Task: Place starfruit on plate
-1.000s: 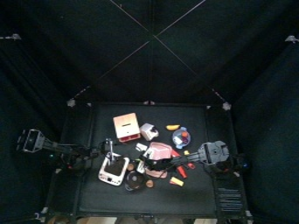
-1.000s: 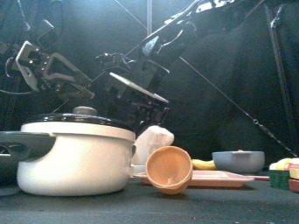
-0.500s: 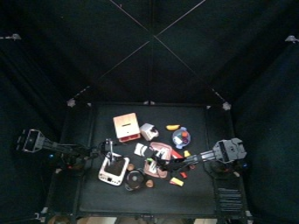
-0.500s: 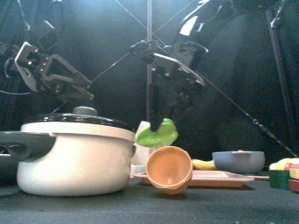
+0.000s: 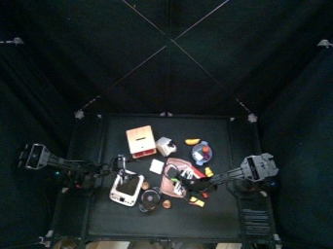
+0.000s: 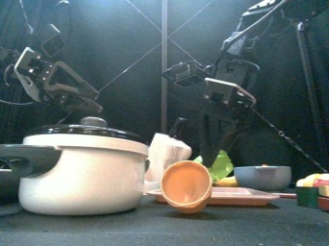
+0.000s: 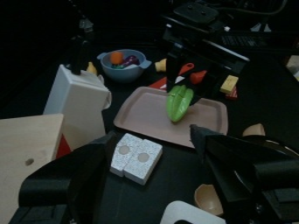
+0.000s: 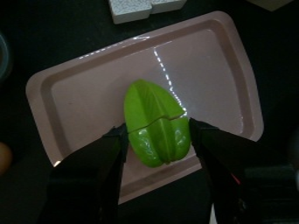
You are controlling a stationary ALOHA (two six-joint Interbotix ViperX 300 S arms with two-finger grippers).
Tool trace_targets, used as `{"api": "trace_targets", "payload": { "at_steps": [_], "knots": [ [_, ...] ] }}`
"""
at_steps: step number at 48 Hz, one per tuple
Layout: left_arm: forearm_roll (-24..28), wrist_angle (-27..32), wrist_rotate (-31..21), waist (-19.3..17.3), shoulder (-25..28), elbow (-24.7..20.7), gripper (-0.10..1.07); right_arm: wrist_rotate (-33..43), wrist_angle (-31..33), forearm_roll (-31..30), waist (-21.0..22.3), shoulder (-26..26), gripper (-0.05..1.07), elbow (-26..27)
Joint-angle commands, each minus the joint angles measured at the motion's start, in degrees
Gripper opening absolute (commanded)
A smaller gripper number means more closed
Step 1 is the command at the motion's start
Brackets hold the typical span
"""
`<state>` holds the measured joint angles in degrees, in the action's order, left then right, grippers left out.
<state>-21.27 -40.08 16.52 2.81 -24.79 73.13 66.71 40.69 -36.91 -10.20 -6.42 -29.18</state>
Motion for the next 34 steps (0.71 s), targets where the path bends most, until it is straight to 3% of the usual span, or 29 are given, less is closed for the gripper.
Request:
{"api": "trace_targets", "payload": {
  "at_steps": [1, 11, 26, 34],
  "knots": [
    [0.18, -0.26, -0.09, 0.00, -0.09, -0.70, 1.00, 0.09, -0.53, 0.00, 0.44, 2.02, 0.81, 0.44],
    [0.09, -0.26, -0.09, 0.00, 0.00, -0.70, 1.00, 0.09, -0.62, 0.70, 0.97, 1.32, 0.82, 0.62],
    [0.18, -0.26, -0.09, 0.09, -0.09, -0.62, 1.00, -0.09, -0.35, 0.79, 1.23, 1.05, 0.98, 0.97],
    [0.18, -0.26, -0.09, 0.09, 0.00, -0.62, 1.00, -0.09, 0.35, 0.70, 1.14, 1.32, 1.00, 1.41]
  ]
}}
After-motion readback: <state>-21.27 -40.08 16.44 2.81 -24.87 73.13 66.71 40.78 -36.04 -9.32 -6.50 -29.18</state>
